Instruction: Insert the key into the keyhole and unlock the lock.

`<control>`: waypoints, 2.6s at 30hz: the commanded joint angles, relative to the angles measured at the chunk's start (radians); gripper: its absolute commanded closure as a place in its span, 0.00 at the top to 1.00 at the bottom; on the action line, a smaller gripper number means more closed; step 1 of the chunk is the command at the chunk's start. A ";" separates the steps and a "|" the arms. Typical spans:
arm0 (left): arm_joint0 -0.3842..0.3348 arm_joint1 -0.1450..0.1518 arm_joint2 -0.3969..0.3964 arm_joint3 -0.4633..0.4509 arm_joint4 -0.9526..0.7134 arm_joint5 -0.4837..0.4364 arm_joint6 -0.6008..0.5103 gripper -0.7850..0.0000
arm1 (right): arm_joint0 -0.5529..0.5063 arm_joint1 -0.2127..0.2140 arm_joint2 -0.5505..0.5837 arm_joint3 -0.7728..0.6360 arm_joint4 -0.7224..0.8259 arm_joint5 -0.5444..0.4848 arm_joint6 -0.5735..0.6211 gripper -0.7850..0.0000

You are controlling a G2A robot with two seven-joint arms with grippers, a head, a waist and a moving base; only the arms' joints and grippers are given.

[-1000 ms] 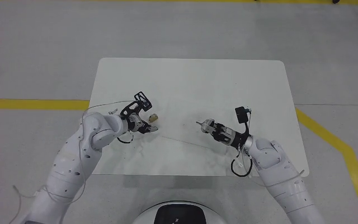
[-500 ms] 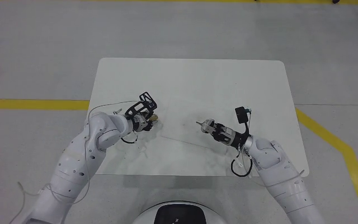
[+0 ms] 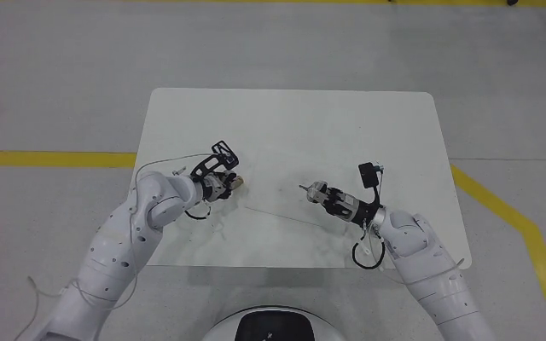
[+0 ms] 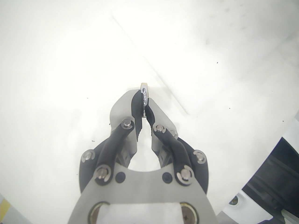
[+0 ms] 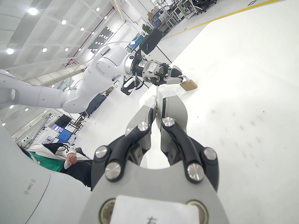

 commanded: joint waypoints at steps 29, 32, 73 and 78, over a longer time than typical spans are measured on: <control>0.249 0.045 -0.298 0.008 -0.441 -0.290 0.356 0.00 | 0.000 0.000 0.000 0.000 0.000 0.000 0.000 0.00; 0.253 0.044 -0.295 0.006 -0.440 -0.283 0.361 0.00 | 0.000 0.000 0.000 0.000 0.000 0.000 0.000 0.00; -0.136 -0.028 0.287 0.455 -1.582 -0.412 -0.170 0.00 | -0.032 -0.067 -0.107 -0.098 -0.074 0.221 -0.312 0.00; -0.148 -0.026 0.306 0.469 -1.588 -0.424 -0.158 0.00 | -0.035 -0.066 -0.107 -0.102 -0.078 0.191 -0.268 0.00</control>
